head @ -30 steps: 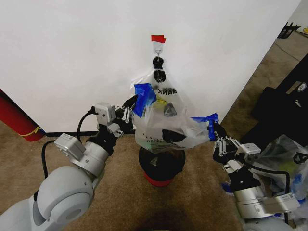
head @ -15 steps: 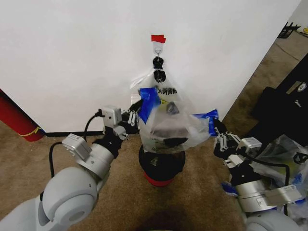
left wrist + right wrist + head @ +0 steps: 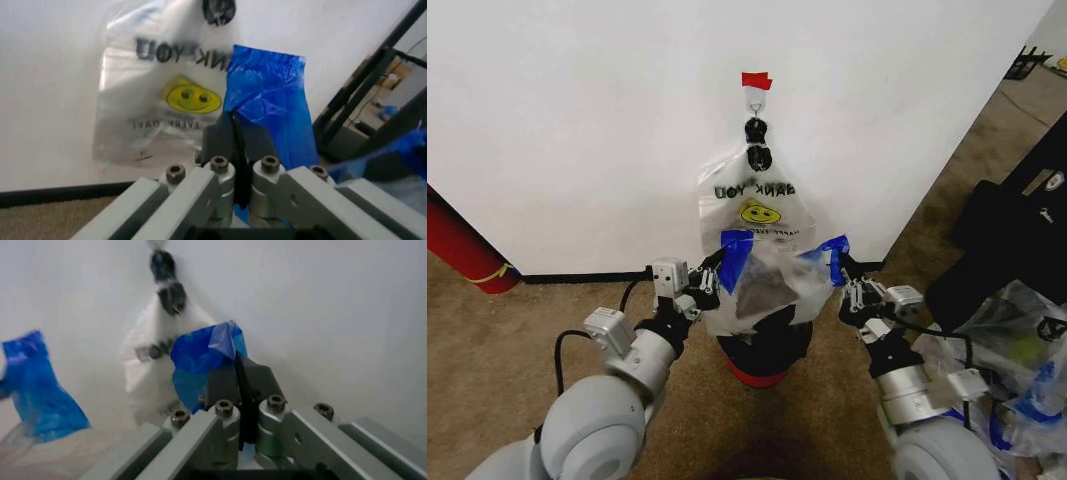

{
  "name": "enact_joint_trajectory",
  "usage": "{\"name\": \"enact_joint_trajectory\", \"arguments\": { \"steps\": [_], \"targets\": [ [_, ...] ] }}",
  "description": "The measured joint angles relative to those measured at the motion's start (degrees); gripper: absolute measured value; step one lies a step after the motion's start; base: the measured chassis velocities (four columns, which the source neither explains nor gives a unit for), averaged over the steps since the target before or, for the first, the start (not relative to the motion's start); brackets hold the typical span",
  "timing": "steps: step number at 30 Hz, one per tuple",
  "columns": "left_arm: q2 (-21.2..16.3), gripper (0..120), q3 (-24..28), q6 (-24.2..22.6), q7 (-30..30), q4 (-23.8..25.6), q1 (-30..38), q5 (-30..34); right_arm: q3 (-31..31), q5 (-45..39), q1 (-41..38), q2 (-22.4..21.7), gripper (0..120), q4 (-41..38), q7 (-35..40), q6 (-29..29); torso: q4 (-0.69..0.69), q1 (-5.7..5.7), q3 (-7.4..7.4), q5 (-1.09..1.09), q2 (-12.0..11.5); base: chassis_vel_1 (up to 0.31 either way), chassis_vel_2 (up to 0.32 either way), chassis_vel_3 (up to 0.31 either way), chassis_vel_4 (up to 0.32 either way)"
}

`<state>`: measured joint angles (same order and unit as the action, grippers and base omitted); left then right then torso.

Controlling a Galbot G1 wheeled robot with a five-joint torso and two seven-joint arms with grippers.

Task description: Pick up the garbage bag from the wall and place it over the trash bin.

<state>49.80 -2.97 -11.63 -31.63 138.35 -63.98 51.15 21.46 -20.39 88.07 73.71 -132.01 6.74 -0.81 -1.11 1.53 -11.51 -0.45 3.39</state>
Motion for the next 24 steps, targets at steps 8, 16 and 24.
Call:
{"name": "enact_joint_trajectory", "arguments": {
  "steps": [8,16,24],
  "targets": [
    [2.1,0,2.2,2.0,-0.1,-2.4,-1.3,-3.2,0.4,1.5,0.1,1.7,0,3.5,1.6,-2.1,0.00,0.00,0.00,0.00,0.0,0.000,0.000,0.000,0.000],
    [1.5,0,1.7,3.3,0.4,-0.3,1.8,-2.6,1.2,-1.1,-1.1,1.0,0,-2.9,2.1,-0.6,0.00,0.00,0.00,-0.01,0.0,0.000,0.000,0.000,0.000],
    [-0.2,0,-0.7,3.0,0.8,3.9,2.7,-0.2,1.6,-7.1,-1.7,-1.6,0,-9.6,-0.1,2.5,0.00,0.00,0.00,-0.01,0.0,0.000,0.000,0.000,0.000]
  ]
}}
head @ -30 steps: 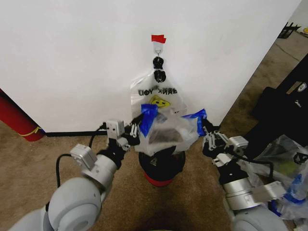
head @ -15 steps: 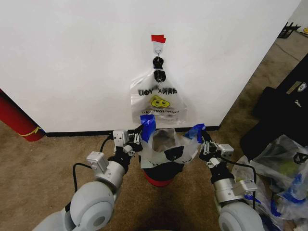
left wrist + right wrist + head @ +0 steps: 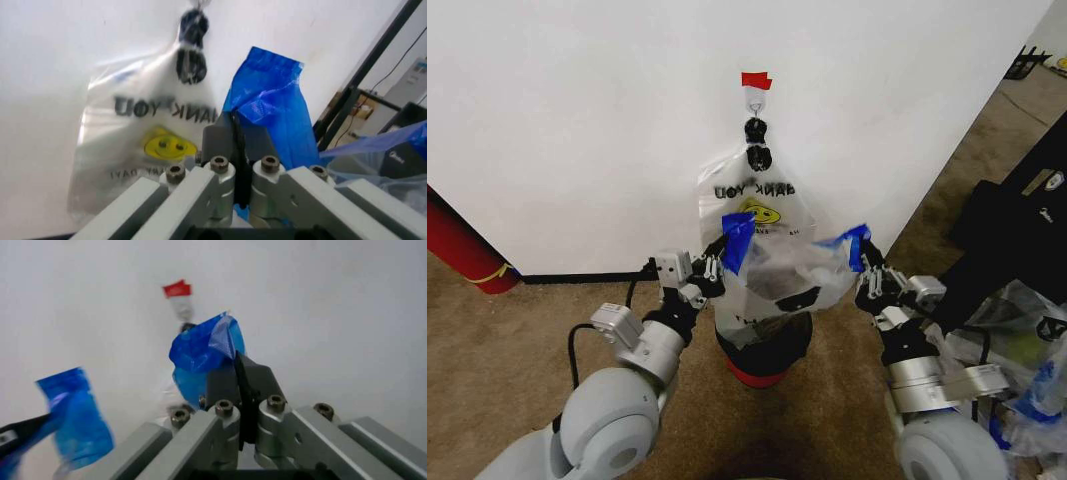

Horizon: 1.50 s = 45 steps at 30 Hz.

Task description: Pick up the garbage bag from the wall and place it over the trash bin.

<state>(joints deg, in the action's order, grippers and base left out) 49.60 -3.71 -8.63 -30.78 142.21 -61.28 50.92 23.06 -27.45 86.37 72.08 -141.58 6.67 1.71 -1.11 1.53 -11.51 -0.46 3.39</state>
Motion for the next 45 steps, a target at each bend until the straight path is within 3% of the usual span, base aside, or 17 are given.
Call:
{"name": "enact_joint_trajectory", "arguments": {
  "steps": [11,24,30,40,45],
  "targets": [
    [-1.4,0,-6.1,-0.8,-0.2,1.0,-4.3,1.5,-5.2,-7.5,-4.7,1.0,0,3.0,-1.1,2.5,0.00,0.00,0.00,0.00,0.0,0.000,0.000,0.000,0.000],
    [-1.3,0,-7.7,-0.8,-0.6,1.2,-4.9,2.0,-7.7,-13.7,-11.7,4.3,0,10.3,4.8,1.7,0.00,0.00,0.00,0.00,0.0,0.000,0.000,0.000,0.000],
    [0.2,0,-6.6,-0.3,-0.5,-0.7,-6.6,1.8,-8.2,-10.3,-10.5,5.7,0,15.2,5.1,0.1,0.01,0.00,0.00,0.00,0.0,0.000,0.000,0.000,0.000],
    [5.5,0,0.9,2.9,-0.5,-8.5,-9.5,-3.6,-5.2,-1.8,-3.8,5.1,0,19.6,5.4,-4.0,0.01,-0.01,0.00,0.01,0.0,0.000,0.000,0.000,0.000],
    [5.8,0,1.6,3.4,-0.5,-9.3,-11.2,-4.7,-5.1,2.2,-2.0,6.1,0,21.8,5.5,-5.6,0.00,-0.01,0.01,0.01,0.0,0.000,0.000,0.000,0.000]
  ]
}}
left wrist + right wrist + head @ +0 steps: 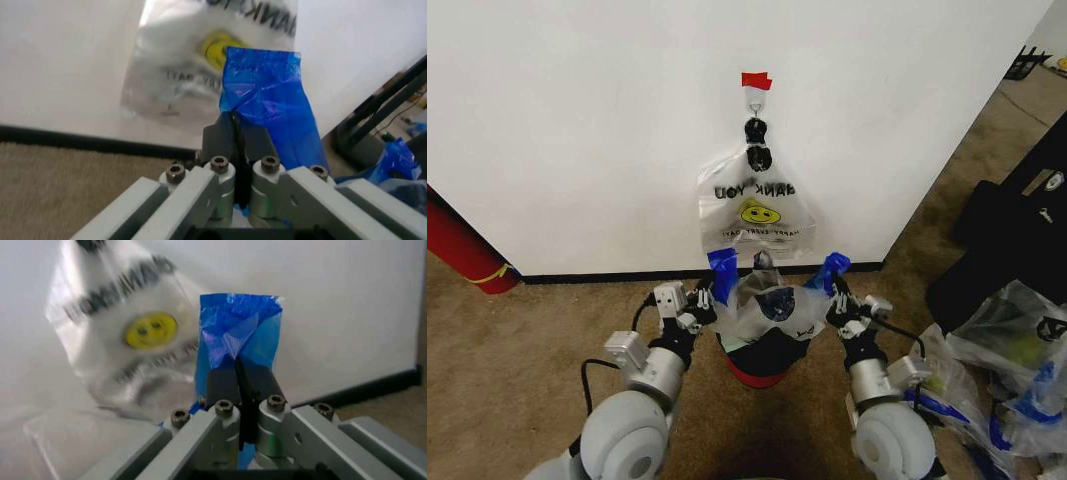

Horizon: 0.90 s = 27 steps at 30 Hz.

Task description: Pick up the garbage bag from the wall and place it over the trash bin.

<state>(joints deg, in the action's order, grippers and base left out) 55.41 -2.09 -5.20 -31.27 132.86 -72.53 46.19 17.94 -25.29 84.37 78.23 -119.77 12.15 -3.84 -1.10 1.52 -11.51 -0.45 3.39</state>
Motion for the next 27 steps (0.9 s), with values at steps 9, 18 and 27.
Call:
{"name": "enact_joint_trajectory", "arguments": {
  "steps": [9,18,27],
  "targets": [
    [1.0,0,1.9,1.5,0.0,-2.3,-1.6,-3.4,1.4,2.6,0.2,0.2,0,3.4,1.8,-1.9,0.00,0.00,0.00,-0.01,0.0,0.000,0.000,0.000,0.000],
    [4.0,0,6.8,2.9,0.2,-8.5,1.1,-6.8,0.1,6.2,0.5,2.0,0,5.3,1.4,-3.6,0.00,0.00,0.00,-0.02,0.0,0.000,0.000,0.000,0.000],
    [3.5,0,6.2,5.6,0.8,-13.4,1.0,-9.4,0.1,9.4,2.0,3.3,0,8.7,0.8,-5.9,0.00,0.01,-0.01,-0.01,0.0,0.000,0.000,0.000,0.000]
  ]
}}
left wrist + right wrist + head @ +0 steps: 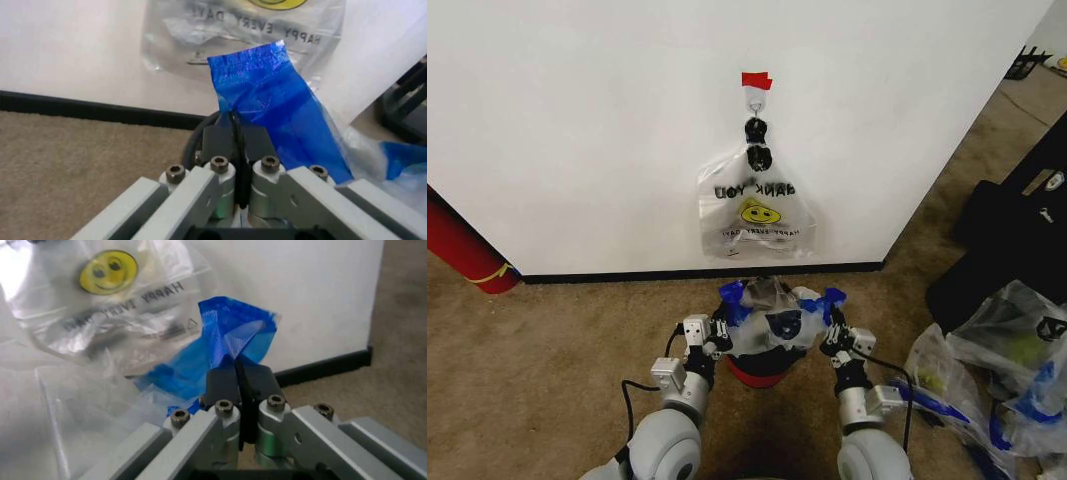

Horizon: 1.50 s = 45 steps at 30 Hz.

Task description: Pick up the garbage bag from the wall and place it over the trash bin.

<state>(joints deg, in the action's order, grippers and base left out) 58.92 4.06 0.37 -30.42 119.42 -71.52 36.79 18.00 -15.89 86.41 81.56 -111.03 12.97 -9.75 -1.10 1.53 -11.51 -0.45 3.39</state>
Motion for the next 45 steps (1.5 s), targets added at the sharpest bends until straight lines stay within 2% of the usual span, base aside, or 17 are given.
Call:
{"name": "enact_joint_trajectory", "arguments": {
  "steps": [11,20,29,38,45],
  "targets": [
    [-1.5,0,-0.8,0.0,-0.3,1.9,-3.3,-0.6,0.1,2.0,2.4,-0.5,0,1.5,1.1,0.7,0.00,0.00,0.00,0.00,0.0,0.000,0.000,0.000,0.000],
    [-3.0,0,-1.3,-0.5,-0.9,3.7,-5.3,0.1,-0.7,2.3,3.7,1.1,0,2.0,1.1,0.2,-0.01,0.00,0.00,0.00,0.0,0.000,0.000,0.000,0.000],
    [-5.1,0,-3.0,-2.1,-1.6,6.2,-8.2,2.5,0.9,1.2,4.1,-0.9,0,1.3,2.1,1.5,0.00,0.00,0.00,-0.01,0.0,0.000,0.000,0.000,0.000],
    [-6.4,0,-4.2,-3.4,-1.9,8.4,-10.2,4.3,0.4,1.0,4.2,-1.1,0,1.3,2.3,2.9,0.00,0.00,0.00,0.01,0.0,0.000,0.000,0.000,0.000],
    [-8.2,0,-4.4,-3.6,-1.6,9.9,-14.2,4.4,-0.2,1.4,4.0,-2.4,0,2.7,2.3,3.9,0.00,0.00,0.00,0.00,0.0,0.000,0.000,0.000,0.000]
  ]
}}
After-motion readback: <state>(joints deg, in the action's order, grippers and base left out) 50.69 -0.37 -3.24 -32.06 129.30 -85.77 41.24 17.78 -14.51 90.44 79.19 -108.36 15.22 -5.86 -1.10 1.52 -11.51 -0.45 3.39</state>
